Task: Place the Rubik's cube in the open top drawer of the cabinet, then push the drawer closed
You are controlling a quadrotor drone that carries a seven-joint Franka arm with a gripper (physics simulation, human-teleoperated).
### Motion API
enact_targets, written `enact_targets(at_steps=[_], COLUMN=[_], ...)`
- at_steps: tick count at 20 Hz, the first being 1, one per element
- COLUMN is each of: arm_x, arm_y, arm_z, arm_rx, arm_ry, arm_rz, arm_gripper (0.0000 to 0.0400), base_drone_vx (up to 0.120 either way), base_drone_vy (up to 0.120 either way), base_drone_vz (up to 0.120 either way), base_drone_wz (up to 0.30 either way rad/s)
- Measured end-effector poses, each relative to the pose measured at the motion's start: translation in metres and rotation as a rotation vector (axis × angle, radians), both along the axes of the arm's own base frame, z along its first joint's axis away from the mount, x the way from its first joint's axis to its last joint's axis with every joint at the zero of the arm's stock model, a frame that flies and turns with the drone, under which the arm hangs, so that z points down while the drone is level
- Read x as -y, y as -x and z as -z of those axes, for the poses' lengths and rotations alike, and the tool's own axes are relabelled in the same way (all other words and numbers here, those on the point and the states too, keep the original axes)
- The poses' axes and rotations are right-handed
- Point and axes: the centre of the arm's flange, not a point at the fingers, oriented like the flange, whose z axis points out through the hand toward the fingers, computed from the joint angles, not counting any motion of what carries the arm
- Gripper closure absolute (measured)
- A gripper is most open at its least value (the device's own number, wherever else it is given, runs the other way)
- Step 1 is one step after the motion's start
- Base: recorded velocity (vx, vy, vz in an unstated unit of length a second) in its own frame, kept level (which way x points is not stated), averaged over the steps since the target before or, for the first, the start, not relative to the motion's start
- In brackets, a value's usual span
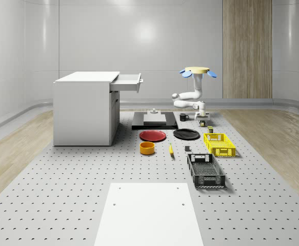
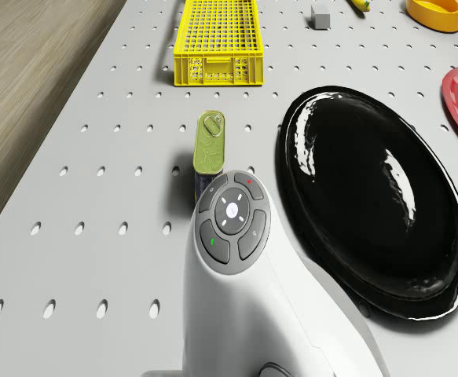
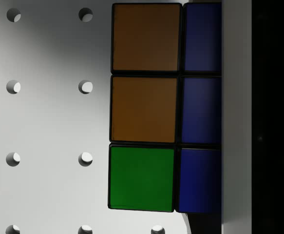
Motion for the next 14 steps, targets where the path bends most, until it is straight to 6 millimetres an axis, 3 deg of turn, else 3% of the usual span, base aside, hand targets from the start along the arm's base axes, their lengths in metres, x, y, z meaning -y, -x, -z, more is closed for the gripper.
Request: enact_targets(at_steps=[4,8,12,14], arm_x=[0.000,0.000,0.000,0.000], arm_y=[0.000,0.000,0.000,0.000], arm_z=[0.017,0.027,0.031,0.032], arm_rx=[0.000,0.000,0.000,0.000], arm_ry=[-0.001,-0.002,-0.002,-0.002], arm_rz=[0.000,0.000,0.000,0.000], arm_gripper=[0.0078,0.0079,0.0079,0.0079], base_drone_vx=[0.000,0.000,0.000,0.000], base_drone_vy=[0.000,-0.120,0.000,-0.120], base_drone_vz=[0.120,0.120,0.120,0.120], base_drone_wz=[0.000,0.000,0.000,0.000])
